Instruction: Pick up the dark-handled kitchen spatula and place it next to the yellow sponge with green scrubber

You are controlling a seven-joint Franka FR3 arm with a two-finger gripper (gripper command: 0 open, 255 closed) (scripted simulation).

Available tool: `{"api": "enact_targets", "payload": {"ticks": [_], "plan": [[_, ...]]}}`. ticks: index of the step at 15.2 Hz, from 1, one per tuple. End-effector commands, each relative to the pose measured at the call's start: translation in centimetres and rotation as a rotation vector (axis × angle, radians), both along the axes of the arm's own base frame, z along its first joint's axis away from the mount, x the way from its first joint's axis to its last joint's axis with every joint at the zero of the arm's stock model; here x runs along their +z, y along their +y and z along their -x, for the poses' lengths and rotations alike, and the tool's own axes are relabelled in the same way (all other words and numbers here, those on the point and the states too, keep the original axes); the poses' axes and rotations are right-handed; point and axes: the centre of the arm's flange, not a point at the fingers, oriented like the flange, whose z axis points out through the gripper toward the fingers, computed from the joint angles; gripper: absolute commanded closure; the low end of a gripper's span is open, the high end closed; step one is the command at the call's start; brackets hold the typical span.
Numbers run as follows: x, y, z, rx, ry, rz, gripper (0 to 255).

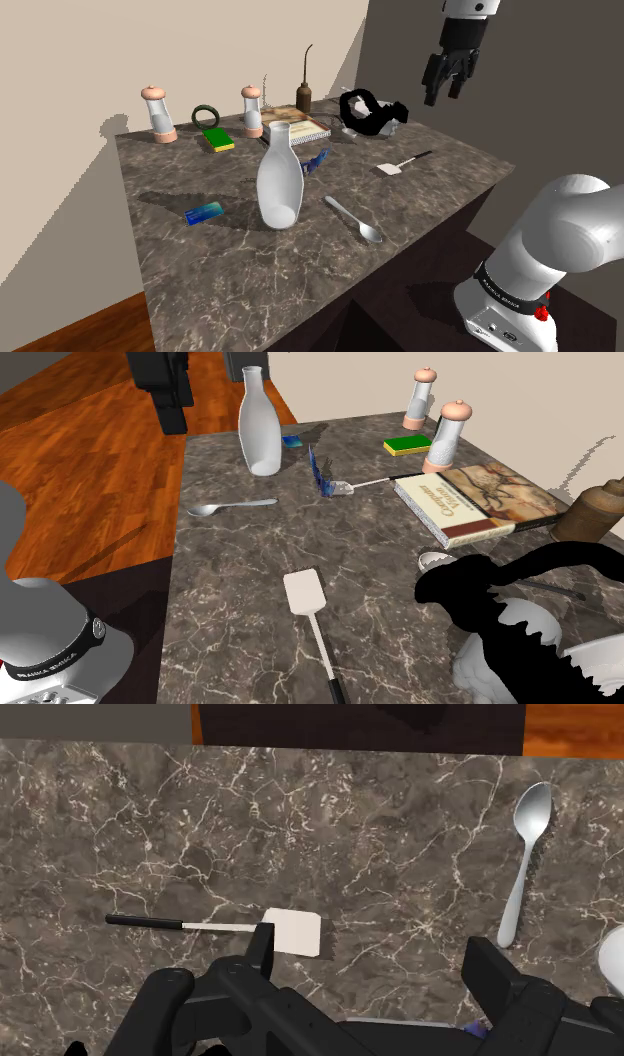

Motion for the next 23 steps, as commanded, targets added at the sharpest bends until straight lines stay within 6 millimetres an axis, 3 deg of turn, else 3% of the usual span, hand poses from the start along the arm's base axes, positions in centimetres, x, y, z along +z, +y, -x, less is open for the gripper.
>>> {"api": "enact_targets", "payload": {"ticks": [1,7,13,18,23], "plan": [[0.0,0.0,0.0,0.000,0.000,0.000,0],[-5.8,-2.7,-4.4,-0.372,-0.030,0.015,0],[-11.5,-6.9,-7.8,-0.744,-0.059,0.030,0],[-16.1,-11.2,-9.3,-1.054,-0.084,0.042,0],[-20.6,-15.9,-9.6,-1.364,-0.108,0.054,0]]}}
